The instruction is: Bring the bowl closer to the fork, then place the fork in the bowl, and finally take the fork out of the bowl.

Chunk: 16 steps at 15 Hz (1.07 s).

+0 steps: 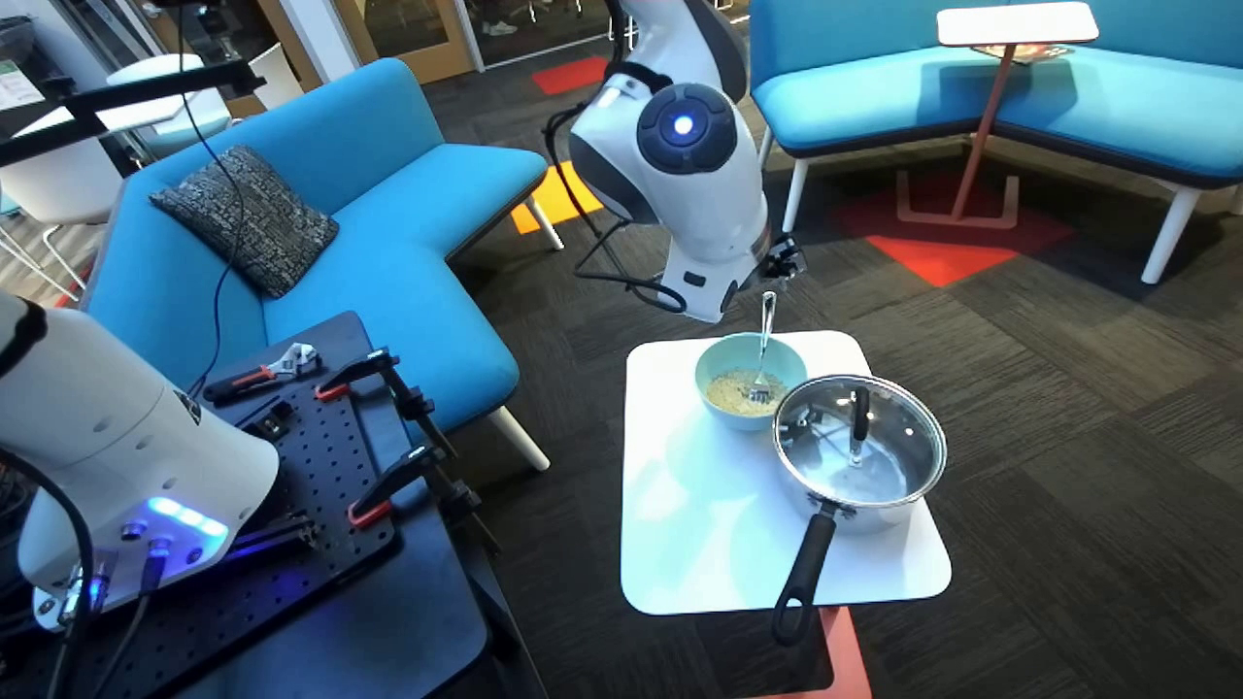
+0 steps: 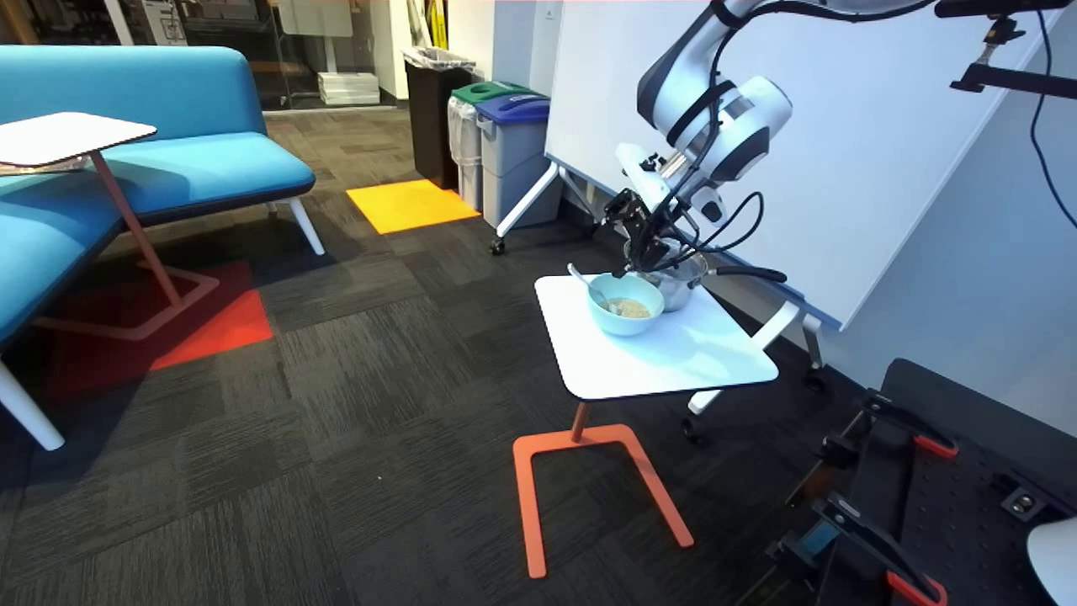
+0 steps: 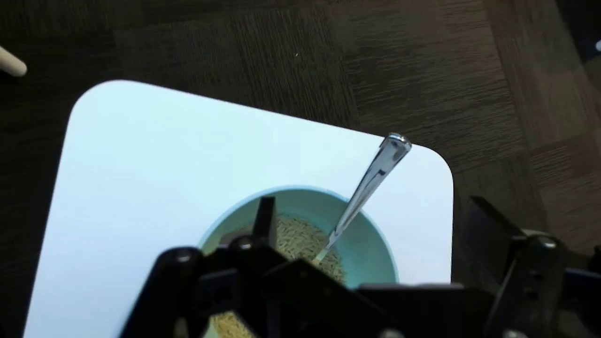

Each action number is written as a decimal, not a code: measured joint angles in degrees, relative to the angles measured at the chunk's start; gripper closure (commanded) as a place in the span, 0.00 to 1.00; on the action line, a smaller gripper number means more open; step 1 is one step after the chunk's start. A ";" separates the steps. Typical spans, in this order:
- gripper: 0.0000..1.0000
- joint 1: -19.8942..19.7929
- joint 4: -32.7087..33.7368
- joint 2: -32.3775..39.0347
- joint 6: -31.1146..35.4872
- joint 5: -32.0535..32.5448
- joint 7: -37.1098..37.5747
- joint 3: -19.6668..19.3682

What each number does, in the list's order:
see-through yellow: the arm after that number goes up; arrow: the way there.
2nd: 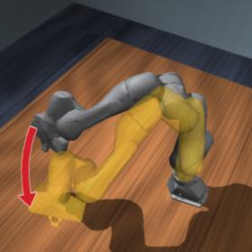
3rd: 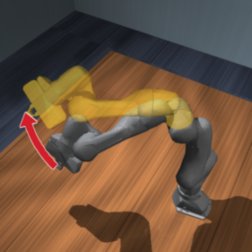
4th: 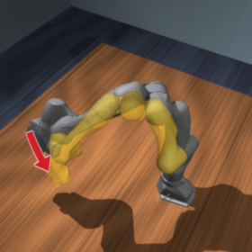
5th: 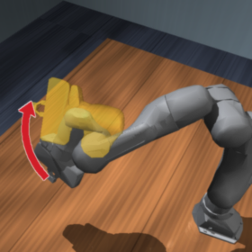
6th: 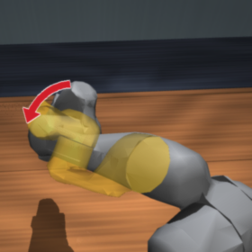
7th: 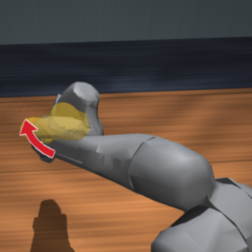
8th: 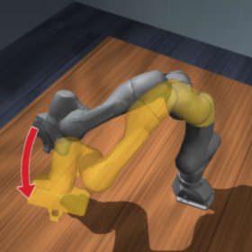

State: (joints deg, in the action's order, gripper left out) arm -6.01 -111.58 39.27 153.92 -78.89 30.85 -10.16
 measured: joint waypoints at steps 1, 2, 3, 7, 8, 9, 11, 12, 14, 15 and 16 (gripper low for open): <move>0.00 -0.68 0.73 0.29 -0.70 -0.14 2.39 0.35; 0.00 -1.17 1.54 0.77 -1.02 -0.11 5.40 0.46; 0.00 -1.49 2.34 1.37 -1.16 -0.05 8.51 0.46; 0.00 -1.90 6.25 4.93 -1.29 -0.01 20.04 0.55; 0.00 -1.91 7.51 6.06 -1.42 -0.01 22.19 0.70; 0.00 -1.94 8.81 7.20 -1.66 -0.01 24.08 0.88; 0.00 -2.13 11.36 9.39 -1.99 -0.02 27.25 1.43; 0.00 -2.33 12.54 10.40 -2.08 -0.02 28.46 1.77; 0.00 -2.69 14.73 12.27 -2.10 -0.02 30.41 2.25; 0.00 -2.80 15.75 13.15 -2.10 -0.02 31.14 2.34; 0.00 -2.90 16.67 13.93 -2.10 -0.02 31.72 2.38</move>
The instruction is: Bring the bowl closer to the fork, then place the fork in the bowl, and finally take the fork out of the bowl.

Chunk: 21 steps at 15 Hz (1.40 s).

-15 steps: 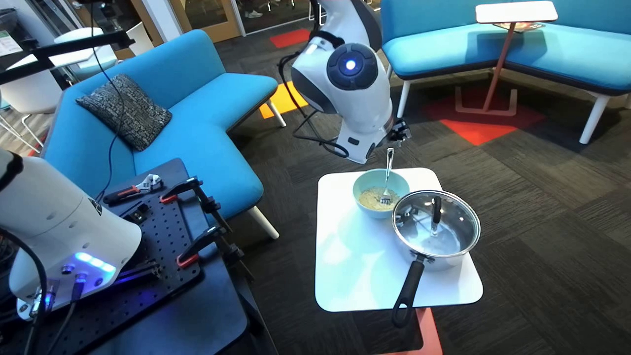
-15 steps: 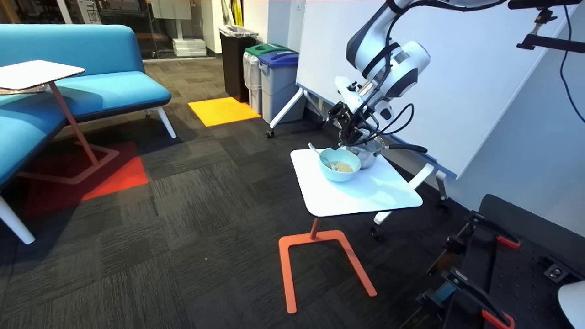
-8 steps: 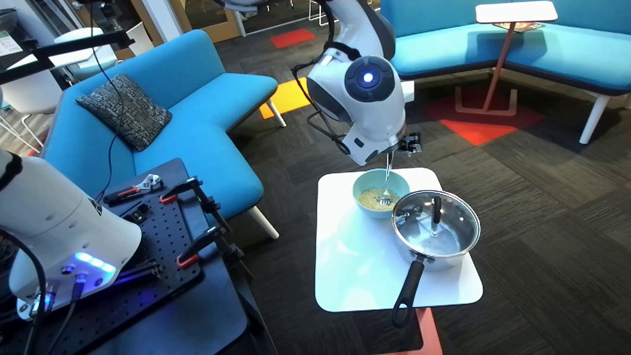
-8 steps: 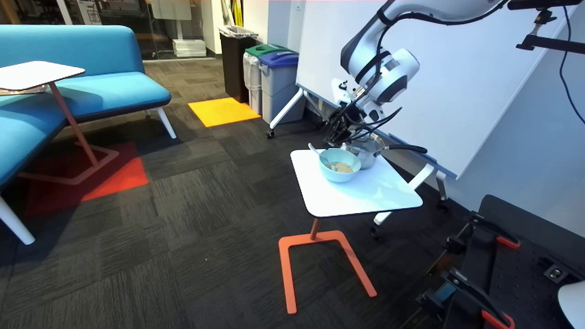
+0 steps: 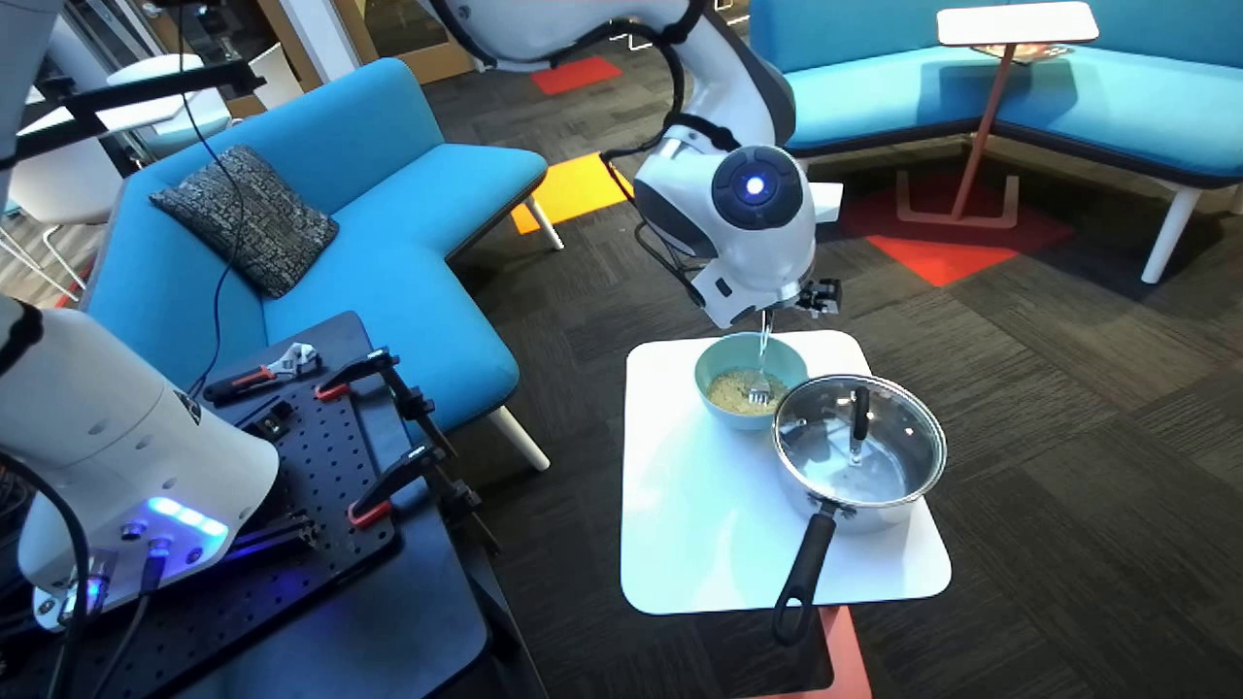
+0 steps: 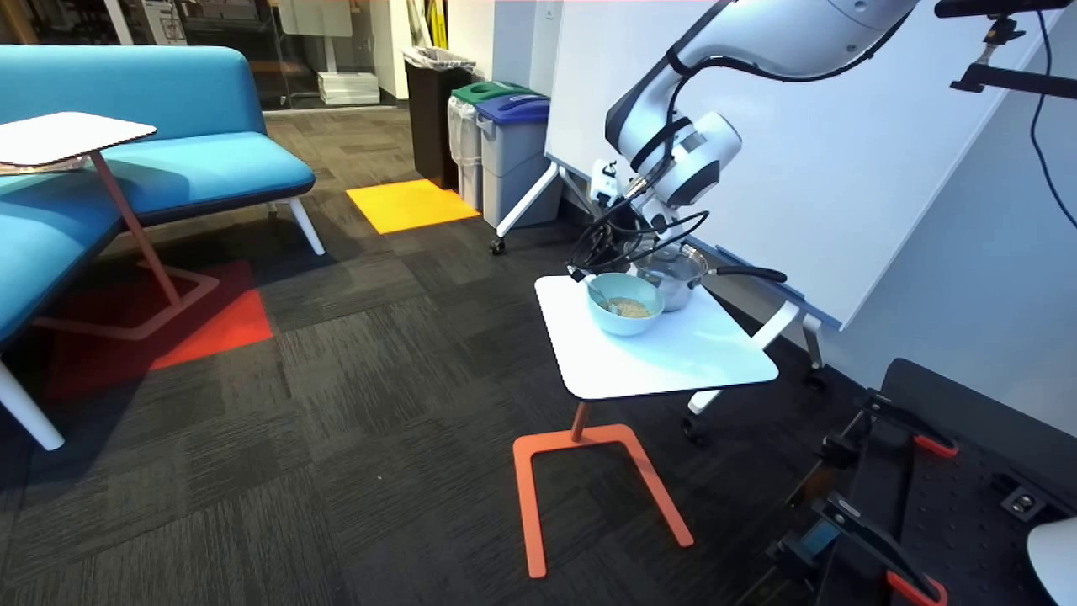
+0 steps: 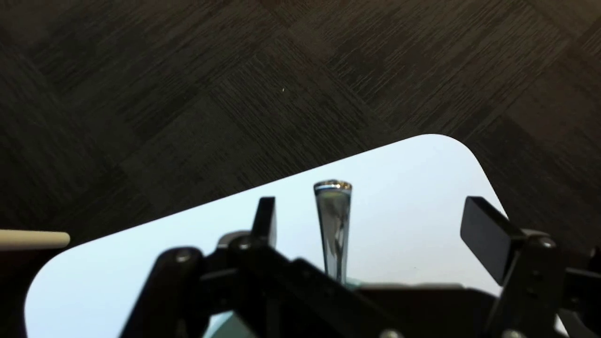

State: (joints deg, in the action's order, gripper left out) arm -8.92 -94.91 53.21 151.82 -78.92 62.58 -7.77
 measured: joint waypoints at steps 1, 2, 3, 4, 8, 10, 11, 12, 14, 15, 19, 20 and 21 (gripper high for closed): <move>0.03 -0.11 0.87 0.75 0.00 0.01 0.62 0.02; 0.26 -0.21 1.62 1.41 0.00 0.01 0.95 0.02; 0.27 -0.31 2.33 2.02 0.00 0.02 1.07 0.02; 0.31 -0.39 2.94 2.56 0.00 0.02 1.11 0.02; 0.63 -0.69 4.80 4.04 0.00 0.02 1.12 0.02; 0.77 -0.90 5.39 4.48 0.00 0.02 1.13 0.03; 0.85 -1.02 5.56 4.61 0.00 0.02 1.13 0.03; 0.92 -1.14 5.65 4.68 0.00 0.03 1.14 0.03; 1.00 -1.33 5.67 4.69 0.00 0.12 1.19 0.03; 1.00 -1.41 5.67 4.69 -0.04 0.19 1.36 0.03; 0.99 -2.05 5.64 4.50 -0.56 0.21 1.79 0.16; 0.99 -2.42 5.61 4.31 -0.66 0.14 1.77 0.36; 0.99 -2.88 5.57 4.04 -0.70 -0.04 1.64 0.71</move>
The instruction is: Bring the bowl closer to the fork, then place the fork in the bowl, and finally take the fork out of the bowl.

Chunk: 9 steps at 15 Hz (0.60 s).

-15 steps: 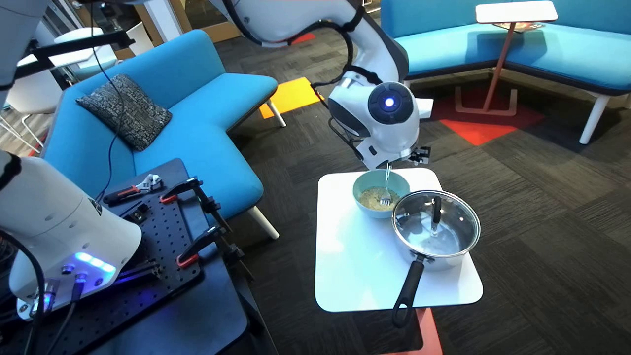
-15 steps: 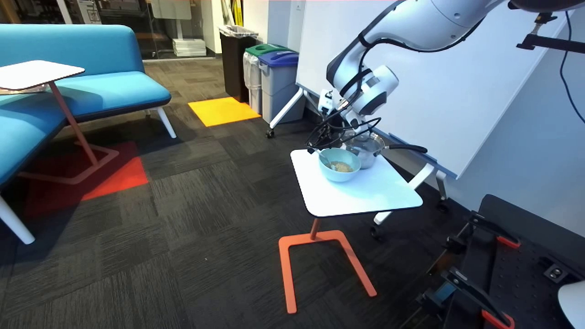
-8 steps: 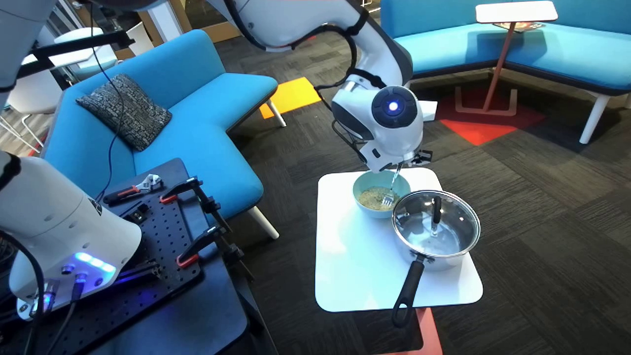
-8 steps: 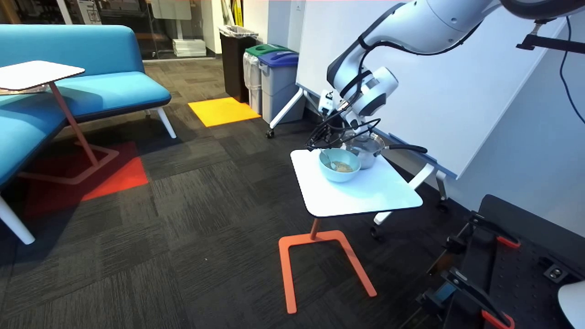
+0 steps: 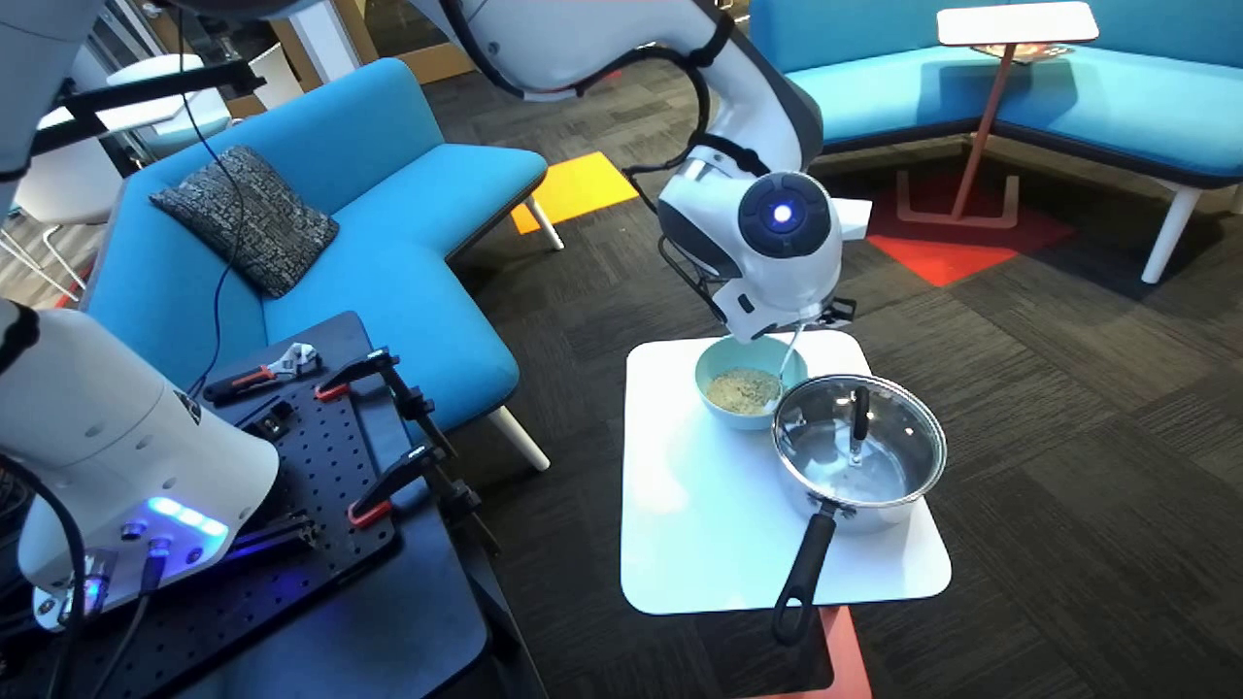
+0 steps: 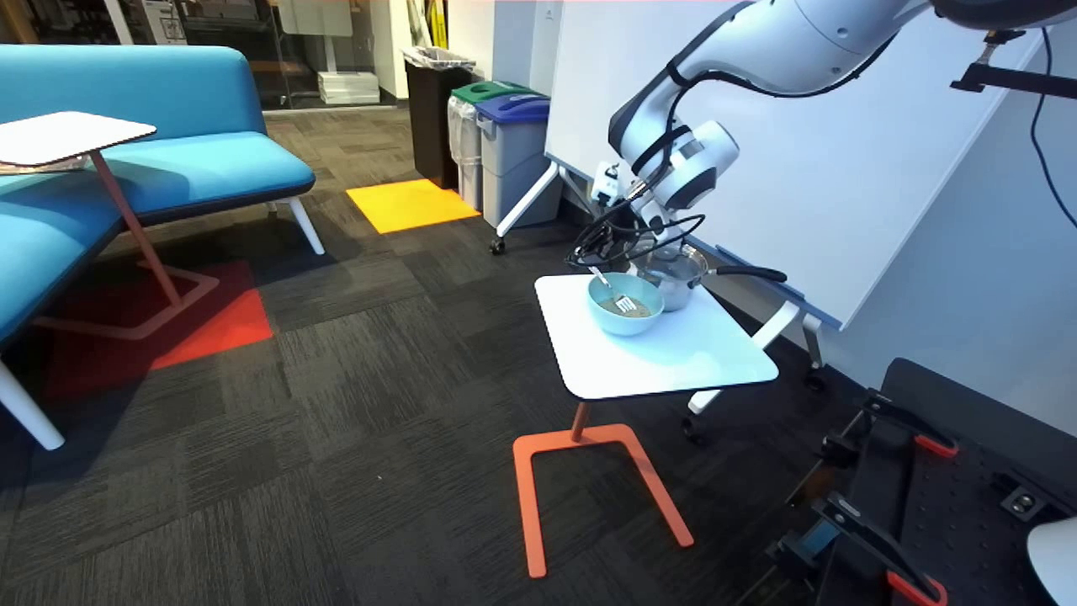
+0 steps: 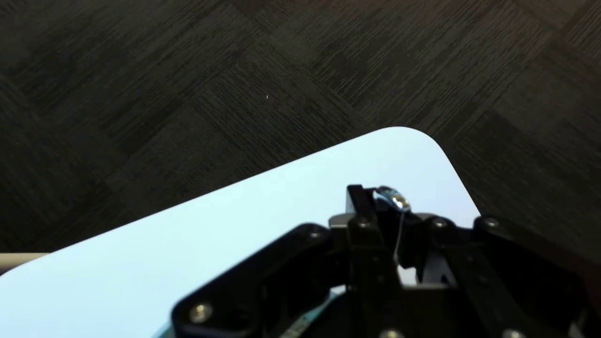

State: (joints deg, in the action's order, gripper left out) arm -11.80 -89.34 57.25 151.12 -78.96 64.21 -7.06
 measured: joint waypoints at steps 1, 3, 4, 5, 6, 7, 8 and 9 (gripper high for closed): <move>0.99 -0.60 -0.11 -0.42 -0.01 -0.56 -0.56 0.50; 0.99 -1.93 -0.36 -1.52 -0.01 -3.37 -3.87 1.68; 0.99 -2.66 -0.49 -2.17 -0.01 -5.46 -6.56 2.39; 0.99 -3.36 -0.70 -2.94 -0.01 -7.70 -9.42 3.07; 0.99 -3.91 -1.05 -3.74 -0.01 -9.76 -12.04 3.55; 0.99 -4.27 -1.62 -4.63 -0.07 -11.71 -14.54 3.81; 0.99 -4.45 -2.36 -5.59 -0.25 -13.59 -16.85 3.86; 0.99 -4.57 -3.19 -6.55 -0.51 -15.21 -18.86 3.86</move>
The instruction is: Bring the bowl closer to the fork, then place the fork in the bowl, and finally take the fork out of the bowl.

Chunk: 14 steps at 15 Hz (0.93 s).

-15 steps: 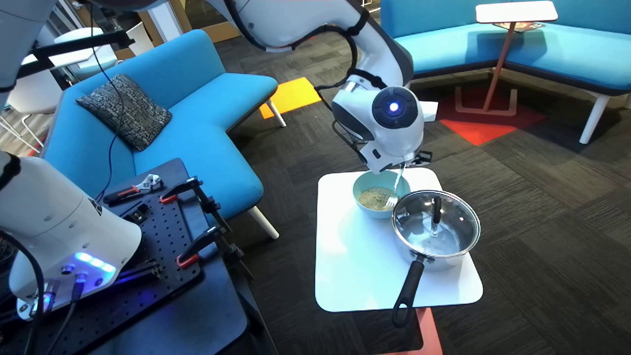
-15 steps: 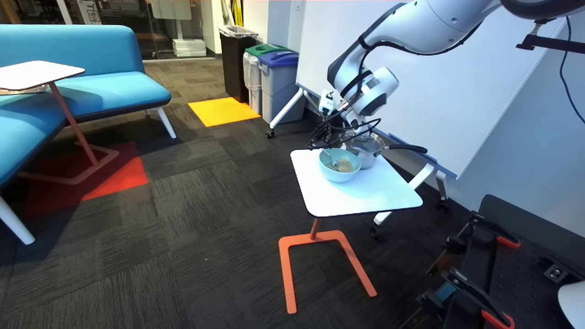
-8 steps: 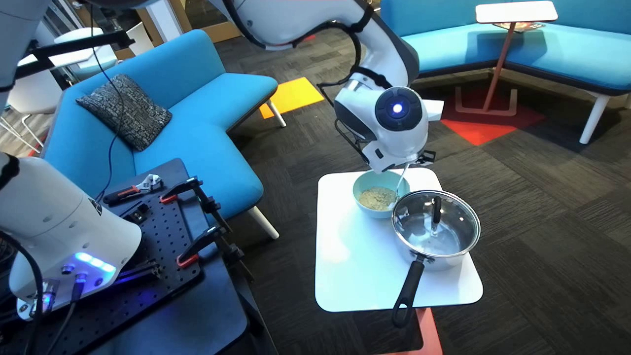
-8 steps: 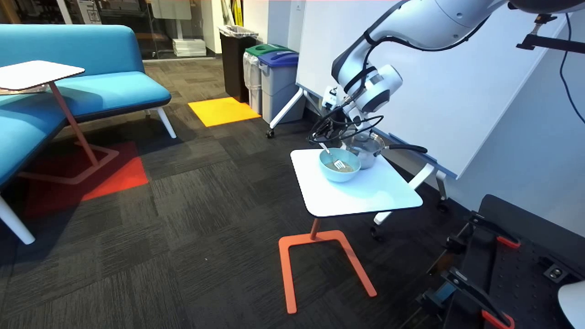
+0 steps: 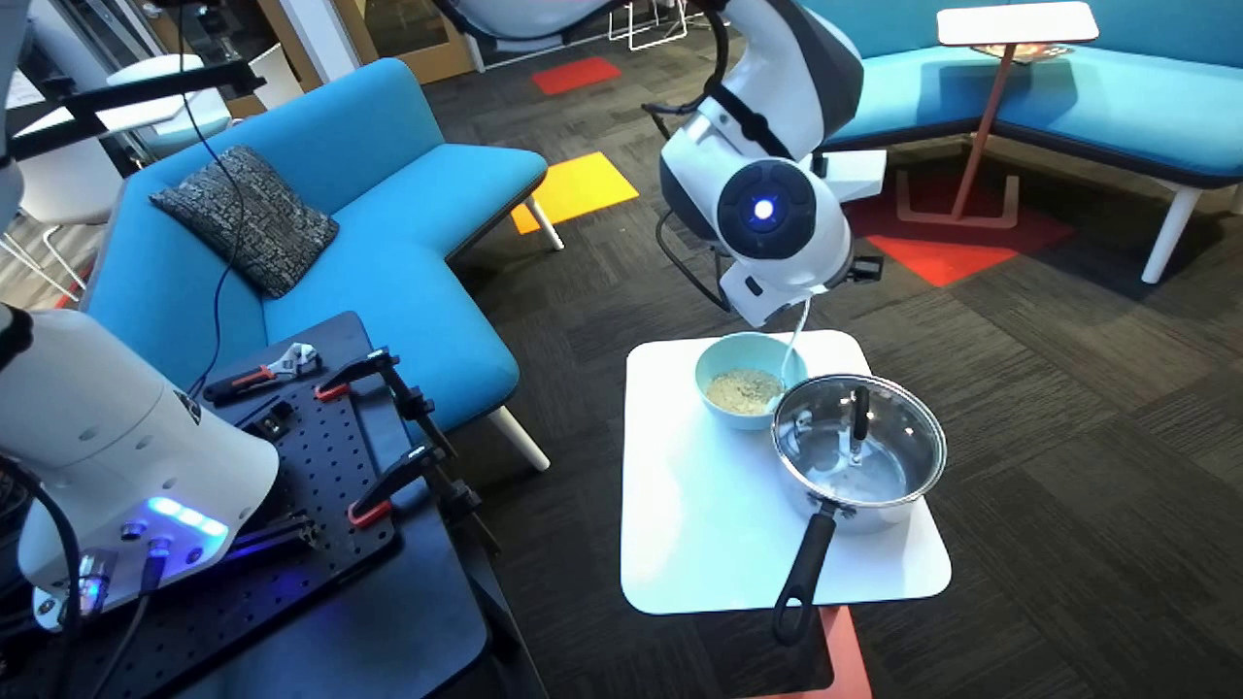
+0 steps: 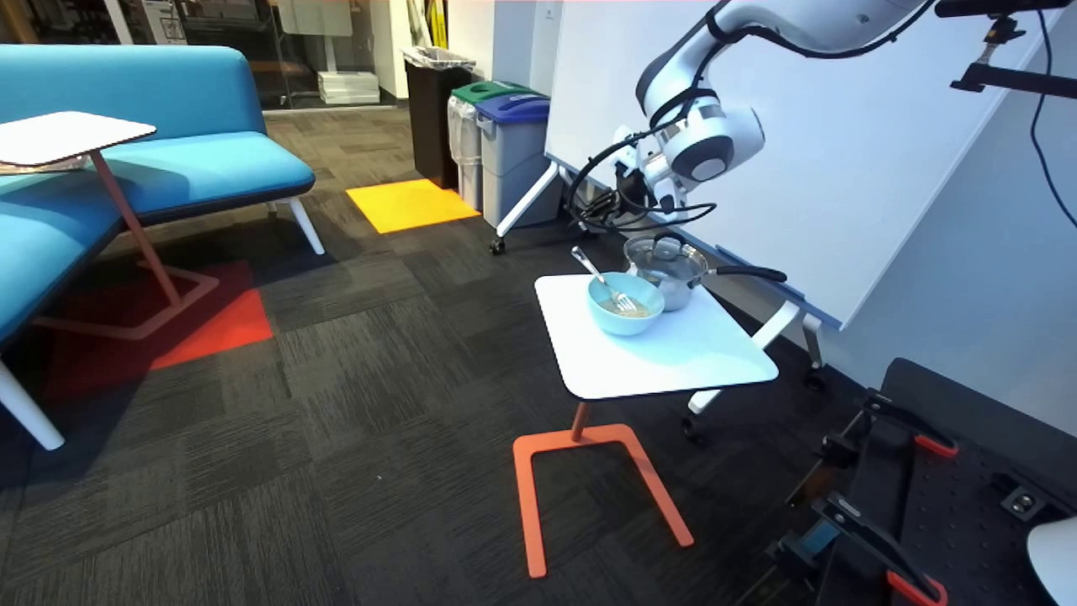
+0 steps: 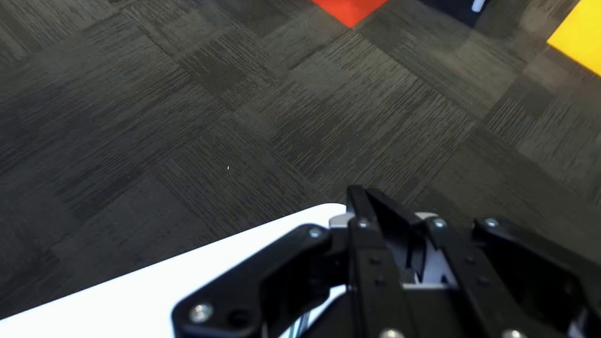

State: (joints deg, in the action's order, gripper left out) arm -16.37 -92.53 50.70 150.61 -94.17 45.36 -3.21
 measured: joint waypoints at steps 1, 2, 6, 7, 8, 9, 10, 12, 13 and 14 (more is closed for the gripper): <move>0.99 -0.11 -0.86 -0.90 -0.38 -1.35 -1.69 0.00; 0.69 -0.20 -1.76 -1.76 -0.77 -2.35 -3.10 0.00; 0.48 -0.15 -5.27 -4.23 -2.52 -2.53 -4.63 -0.40; 0.41 -0.03 -6.15 -4.65 -3.01 -1.70 -4.59 -0.67; 0.33 0.14 -6.95 -4.92 -3.50 -0.61 -4.49 -1.05; 0.26 0.29 -7.63 -5.06 -3.77 0.54 -4.41 -1.38; 0.17 0.45 -8.15 -5.07 -4.02 1.65 -4.33 -1.68; 0.04 0.85 -8.97 -5.04 -4.23 3.44 -4.20 -2.22; 0.00 1.13 -9.22 -4.99 -4.24 4.10 -4.00 -2.54; 0.00 1.35 -9.29 -4.86 -4.24 4.75 -3.47 -2.79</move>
State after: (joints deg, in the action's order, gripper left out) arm -15.02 -101.82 45.84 146.37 -89.42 41.88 -6.00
